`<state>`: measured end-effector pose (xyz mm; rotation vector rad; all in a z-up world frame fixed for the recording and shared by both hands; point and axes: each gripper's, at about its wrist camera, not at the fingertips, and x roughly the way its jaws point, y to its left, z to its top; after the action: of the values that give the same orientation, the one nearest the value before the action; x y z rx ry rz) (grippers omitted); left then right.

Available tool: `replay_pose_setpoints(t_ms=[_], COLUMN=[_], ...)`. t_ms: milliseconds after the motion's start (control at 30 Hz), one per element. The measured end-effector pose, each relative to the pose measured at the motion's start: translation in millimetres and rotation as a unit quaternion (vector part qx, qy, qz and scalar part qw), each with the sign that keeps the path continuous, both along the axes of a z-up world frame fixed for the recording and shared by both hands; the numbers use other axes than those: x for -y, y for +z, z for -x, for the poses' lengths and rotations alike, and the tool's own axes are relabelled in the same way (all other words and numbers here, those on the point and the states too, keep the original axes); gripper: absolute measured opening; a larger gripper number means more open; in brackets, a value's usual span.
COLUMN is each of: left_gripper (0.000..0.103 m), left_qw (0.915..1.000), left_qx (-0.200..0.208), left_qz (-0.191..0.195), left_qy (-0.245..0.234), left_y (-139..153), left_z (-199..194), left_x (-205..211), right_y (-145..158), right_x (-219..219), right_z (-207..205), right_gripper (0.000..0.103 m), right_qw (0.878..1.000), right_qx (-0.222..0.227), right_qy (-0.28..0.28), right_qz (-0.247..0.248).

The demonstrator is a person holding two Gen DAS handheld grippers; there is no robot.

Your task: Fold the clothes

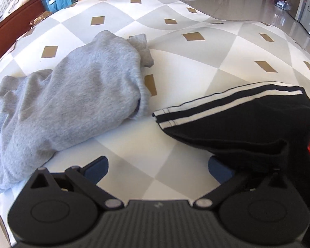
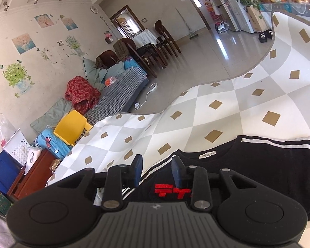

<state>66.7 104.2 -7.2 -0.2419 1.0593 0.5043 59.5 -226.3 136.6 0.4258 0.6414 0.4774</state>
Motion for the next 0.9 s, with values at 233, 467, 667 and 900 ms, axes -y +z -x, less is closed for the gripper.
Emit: replay_pose_setpoints(t_ms=[233,467,667,900], left_gripper=[0.103,0.103,0.103,0.103], left_qw=[0.9964,0.9863,0.9697,0.9586], left_qx=[0.026,-0.002,-0.014,-0.012], left_qz=[0.046,0.093,0.112,0.169], left_qy=[-0.067,-0.136,-0.217,-0.229], left_y=[20,29,37,21], left_z=[10,23,32,26], left_x=[33,65,90,109], right_y=[10,10,-6,-26], right_x=[1,12,29,34], right_z=[8,14,-5,-27], right_gripper=[0.031,0.037,0.039,0.039], right_qw=[0.998,0.993,0.990,0.988], right_qx=[0.020,0.013,-0.016,-0.041], right_qy=[-0.002,0.026,0.011,0.001], right_qz=[0.062,0.118,0.140,0.149])
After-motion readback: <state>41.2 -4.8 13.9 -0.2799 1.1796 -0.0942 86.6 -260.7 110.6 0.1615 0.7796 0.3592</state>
